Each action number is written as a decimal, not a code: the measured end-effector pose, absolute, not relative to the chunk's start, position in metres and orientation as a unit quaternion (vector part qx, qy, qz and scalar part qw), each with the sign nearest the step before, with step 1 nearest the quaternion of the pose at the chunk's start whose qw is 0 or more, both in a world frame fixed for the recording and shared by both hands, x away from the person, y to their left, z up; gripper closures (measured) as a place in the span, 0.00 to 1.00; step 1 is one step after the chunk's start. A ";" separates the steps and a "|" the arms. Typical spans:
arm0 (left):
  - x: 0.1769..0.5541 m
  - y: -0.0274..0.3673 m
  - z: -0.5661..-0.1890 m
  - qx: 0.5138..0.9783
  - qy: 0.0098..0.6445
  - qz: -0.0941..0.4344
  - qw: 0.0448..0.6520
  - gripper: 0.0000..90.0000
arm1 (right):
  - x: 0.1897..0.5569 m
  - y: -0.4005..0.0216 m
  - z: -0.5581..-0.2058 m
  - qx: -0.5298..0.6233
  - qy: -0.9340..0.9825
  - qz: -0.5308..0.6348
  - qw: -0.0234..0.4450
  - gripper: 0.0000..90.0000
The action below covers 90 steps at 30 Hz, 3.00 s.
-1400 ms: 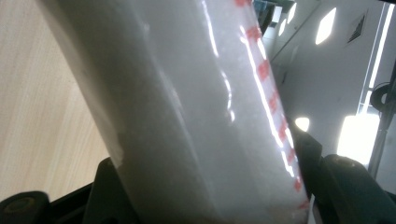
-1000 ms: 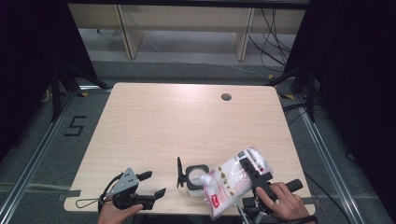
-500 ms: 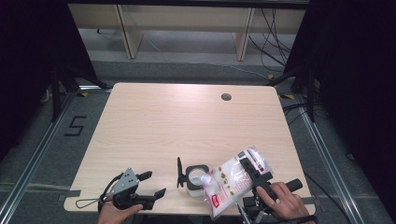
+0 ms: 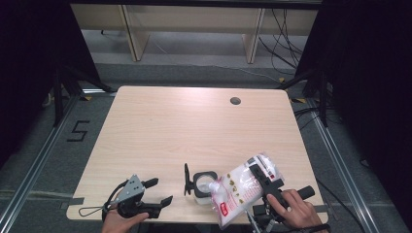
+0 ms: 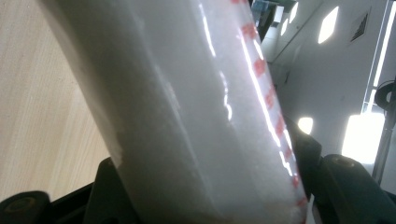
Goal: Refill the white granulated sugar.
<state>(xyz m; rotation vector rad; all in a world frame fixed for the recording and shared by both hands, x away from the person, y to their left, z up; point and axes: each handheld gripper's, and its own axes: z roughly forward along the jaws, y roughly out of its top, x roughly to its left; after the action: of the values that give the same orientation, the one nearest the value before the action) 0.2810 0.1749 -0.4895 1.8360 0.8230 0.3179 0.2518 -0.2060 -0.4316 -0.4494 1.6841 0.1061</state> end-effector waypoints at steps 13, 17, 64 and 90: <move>0.281 0.175 -0.489 0.768 0.344 0.131 0.524 0.21 | 0.252 -0.206 -0.431 -0.200 0.738 0.046 0.643 0.51; 0.281 0.175 -0.489 0.770 0.339 0.135 0.524 0.21 | 0.252 -0.206 -0.432 -0.196 0.740 0.047 0.642 0.51; 0.282 0.175 -0.489 0.771 0.339 0.136 0.521 0.21 | 0.251 -0.205 -0.428 -0.216 0.734 0.033 0.643 0.51; 0.281 0.175 -0.489 0.770 0.341 0.134 0.523 0.21 | 0.254 -0.209 -0.436 -0.203 0.741 0.034 0.639 0.53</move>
<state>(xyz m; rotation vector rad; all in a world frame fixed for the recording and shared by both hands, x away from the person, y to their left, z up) 0.2814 0.1747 -0.4890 1.8430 0.8155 0.3218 0.2541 -0.2090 -0.4357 -0.4629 1.6910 0.0776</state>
